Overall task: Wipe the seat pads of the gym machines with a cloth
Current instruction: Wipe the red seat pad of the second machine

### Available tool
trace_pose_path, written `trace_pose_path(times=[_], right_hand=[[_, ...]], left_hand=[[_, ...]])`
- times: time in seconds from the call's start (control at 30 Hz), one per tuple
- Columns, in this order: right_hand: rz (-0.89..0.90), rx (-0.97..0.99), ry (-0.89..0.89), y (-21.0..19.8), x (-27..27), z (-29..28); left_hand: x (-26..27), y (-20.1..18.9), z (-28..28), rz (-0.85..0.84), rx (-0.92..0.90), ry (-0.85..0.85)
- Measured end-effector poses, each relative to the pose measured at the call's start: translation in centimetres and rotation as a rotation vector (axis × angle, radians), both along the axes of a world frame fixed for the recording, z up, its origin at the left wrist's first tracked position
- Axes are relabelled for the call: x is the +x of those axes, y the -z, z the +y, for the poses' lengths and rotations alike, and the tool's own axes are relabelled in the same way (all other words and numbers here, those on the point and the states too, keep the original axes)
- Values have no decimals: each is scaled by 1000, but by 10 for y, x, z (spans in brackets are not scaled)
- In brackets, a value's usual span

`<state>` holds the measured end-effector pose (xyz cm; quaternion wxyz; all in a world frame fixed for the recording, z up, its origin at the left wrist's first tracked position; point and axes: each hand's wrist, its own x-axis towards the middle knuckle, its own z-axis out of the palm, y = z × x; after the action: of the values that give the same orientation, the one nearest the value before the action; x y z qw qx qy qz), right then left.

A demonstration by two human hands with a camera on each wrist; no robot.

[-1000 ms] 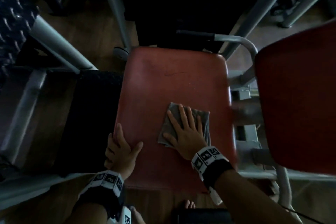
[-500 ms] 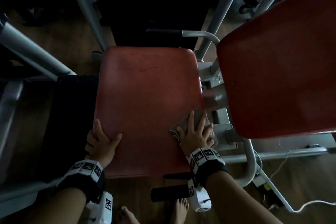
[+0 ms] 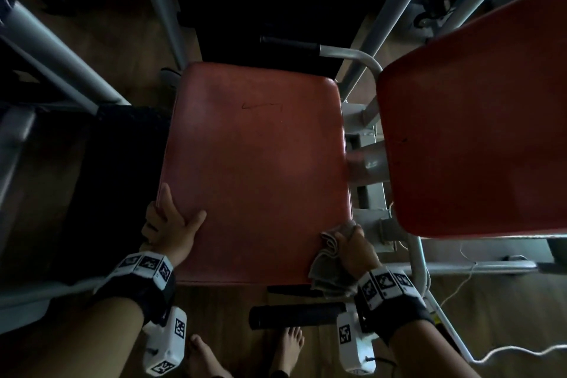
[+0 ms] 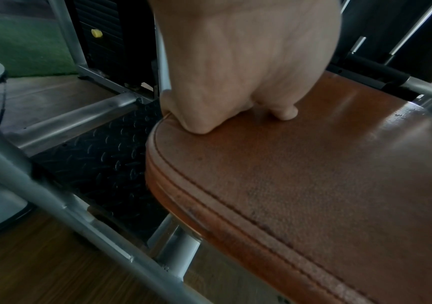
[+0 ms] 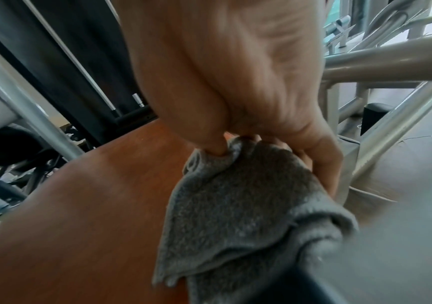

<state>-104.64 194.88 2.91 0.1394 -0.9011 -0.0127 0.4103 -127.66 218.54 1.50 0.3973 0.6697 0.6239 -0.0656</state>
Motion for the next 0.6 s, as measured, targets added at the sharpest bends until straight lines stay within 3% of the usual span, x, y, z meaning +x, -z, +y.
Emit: trace_pose_path(times=[0.2,0.37,0.6], right_hand=[[-78,6,-117,-6,-8,2],[-98,22,-61,-5,16,16],[-55,64,-76,-2,6,1]], left_hand=[[1,-1,0,15,-2,-6],[3,-2,-1,44,-3,-9],[4,-2,0,71,-3,-12]])
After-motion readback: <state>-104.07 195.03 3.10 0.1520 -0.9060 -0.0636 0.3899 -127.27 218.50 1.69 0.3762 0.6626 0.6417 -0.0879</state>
